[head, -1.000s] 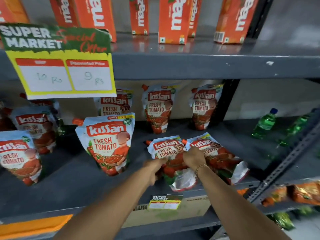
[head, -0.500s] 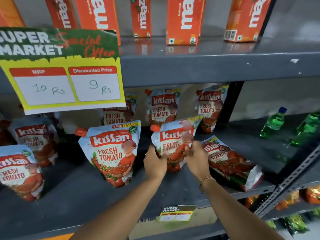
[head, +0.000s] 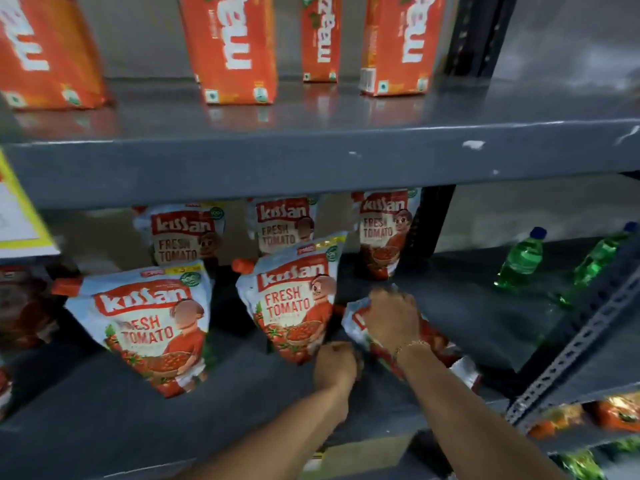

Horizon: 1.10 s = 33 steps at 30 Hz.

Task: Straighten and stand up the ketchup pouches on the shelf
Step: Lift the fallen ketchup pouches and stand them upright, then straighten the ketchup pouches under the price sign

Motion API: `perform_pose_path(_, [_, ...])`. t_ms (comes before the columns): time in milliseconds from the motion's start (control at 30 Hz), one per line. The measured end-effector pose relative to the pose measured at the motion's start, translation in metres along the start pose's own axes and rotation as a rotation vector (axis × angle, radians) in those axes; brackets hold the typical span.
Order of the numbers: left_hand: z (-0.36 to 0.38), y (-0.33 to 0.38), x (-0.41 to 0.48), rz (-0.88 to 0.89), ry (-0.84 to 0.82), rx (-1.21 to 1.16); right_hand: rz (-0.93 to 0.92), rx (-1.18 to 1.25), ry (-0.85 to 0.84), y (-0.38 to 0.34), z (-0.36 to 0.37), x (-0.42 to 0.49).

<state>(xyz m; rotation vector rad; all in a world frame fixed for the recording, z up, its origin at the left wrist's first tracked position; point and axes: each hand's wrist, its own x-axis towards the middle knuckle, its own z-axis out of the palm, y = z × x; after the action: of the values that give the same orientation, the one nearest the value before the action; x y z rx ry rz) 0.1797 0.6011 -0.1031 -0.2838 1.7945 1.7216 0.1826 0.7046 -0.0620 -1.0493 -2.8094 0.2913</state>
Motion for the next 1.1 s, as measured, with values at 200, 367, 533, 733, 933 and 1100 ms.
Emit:
perform_pose_path(200, [0.042,0.01,0.01,-0.158,-0.049,-0.175,0.228,0.254,-0.4,0.062,-0.016,0.014])
perform_pose_path(367, [0.056,0.027,0.0,-0.059,-0.007,-0.164,0.254,0.399,-0.241,0.071,-0.023,0.014])
perform_pose_path(533, [0.067,0.054,-0.025,0.498,0.101,-0.018,0.085,0.854,0.243,0.076,-0.041,0.007])
perform_pose_path(733, [0.056,0.04,-0.016,0.789,0.24,0.154,-0.116,1.113,0.286,0.081,-0.014,-0.008])
perform_pose_path(933, [0.043,0.035,-0.006,0.759,0.077,-0.005,-0.024,1.645,0.195,0.087,-0.013,0.009])
perform_pose_path(1100, [0.053,0.061,-0.011,0.727,-0.029,-0.178,0.197,1.813,0.028,0.084,-0.028,0.028])
